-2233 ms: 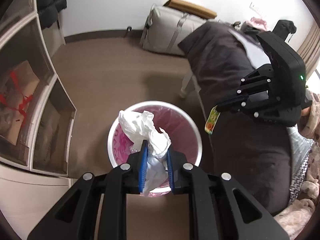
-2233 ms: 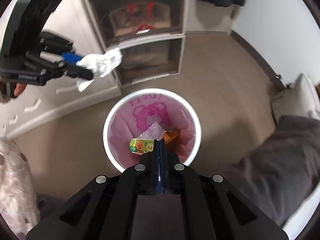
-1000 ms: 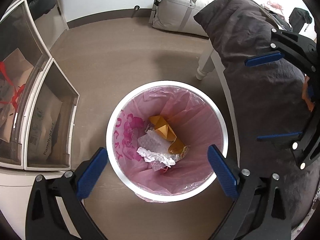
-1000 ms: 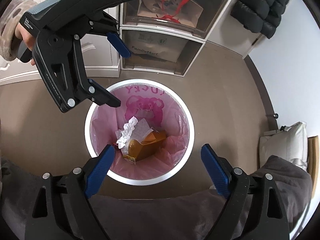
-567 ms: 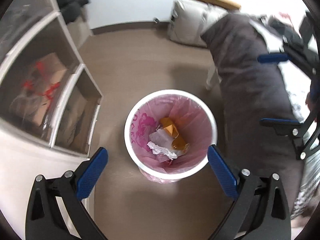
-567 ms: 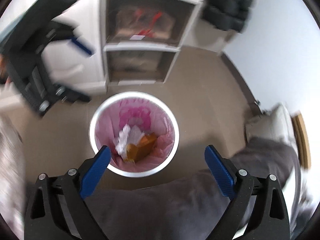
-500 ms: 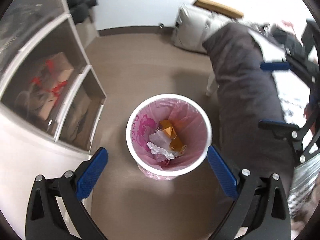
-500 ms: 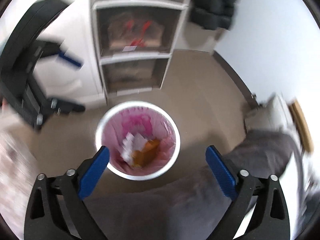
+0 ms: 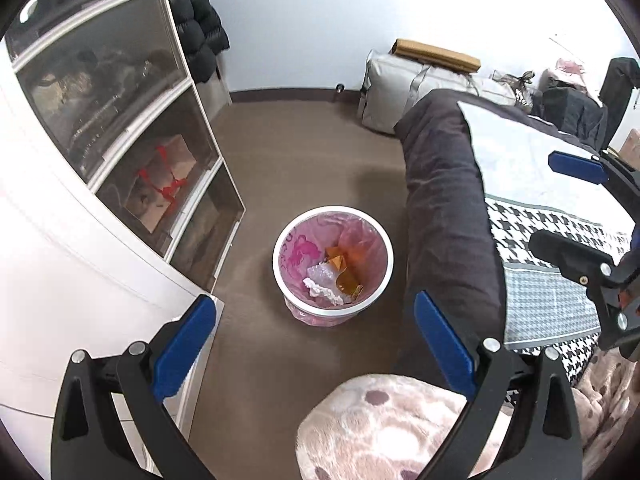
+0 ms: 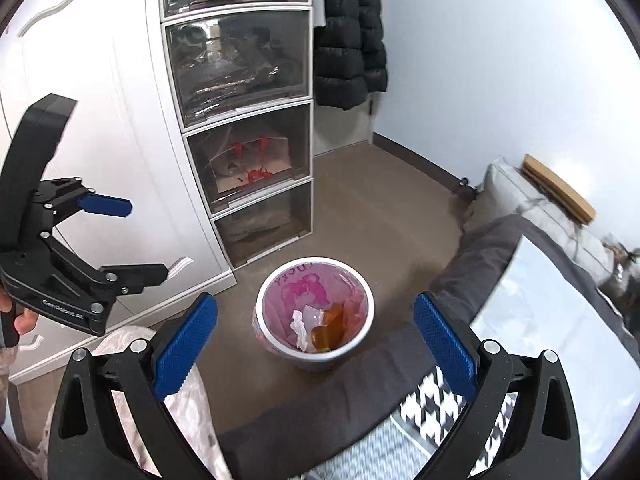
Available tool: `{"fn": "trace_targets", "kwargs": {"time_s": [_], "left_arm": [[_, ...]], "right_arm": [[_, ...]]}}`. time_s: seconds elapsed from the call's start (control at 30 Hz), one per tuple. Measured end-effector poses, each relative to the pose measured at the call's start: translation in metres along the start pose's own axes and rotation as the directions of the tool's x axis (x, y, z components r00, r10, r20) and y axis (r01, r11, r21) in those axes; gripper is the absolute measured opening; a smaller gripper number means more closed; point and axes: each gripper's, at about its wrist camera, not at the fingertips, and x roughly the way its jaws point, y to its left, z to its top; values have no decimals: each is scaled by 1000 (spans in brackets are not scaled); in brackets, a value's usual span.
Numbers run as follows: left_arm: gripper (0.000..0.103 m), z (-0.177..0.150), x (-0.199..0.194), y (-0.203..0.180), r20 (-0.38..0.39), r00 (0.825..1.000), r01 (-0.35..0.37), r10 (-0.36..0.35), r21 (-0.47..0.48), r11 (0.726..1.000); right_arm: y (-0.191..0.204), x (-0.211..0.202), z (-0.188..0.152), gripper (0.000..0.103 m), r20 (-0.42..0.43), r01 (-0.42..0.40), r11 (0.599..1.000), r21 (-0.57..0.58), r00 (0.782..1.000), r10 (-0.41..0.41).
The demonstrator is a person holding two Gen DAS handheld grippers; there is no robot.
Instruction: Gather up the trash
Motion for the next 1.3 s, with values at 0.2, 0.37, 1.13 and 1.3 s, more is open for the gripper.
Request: {"fn": "trace_targets", "kwargs": {"time_s": [0.2,0.37,1.13,1.3], "left_arm": [[98,-6,-12,-3,16,1000,21,-21,-7,1000],[98,-6,-12,-3,11,999,30,-30,-7,1000],[98,-4,-14,-3,31,999,36,-36,-23,999],[98,-4,-14,-3,30,999,40,-39,-24,999]], "right_arm": [[3,-17,-5,96,-5,36,999,19,999,-36],[1,-17,-7,96,-10,40,999,29,999,-39],[15,-13,-6,96,-28,57,998,15,998,-56],[14,-11,-6,96,-35,56,998,25,998,-55]]}}
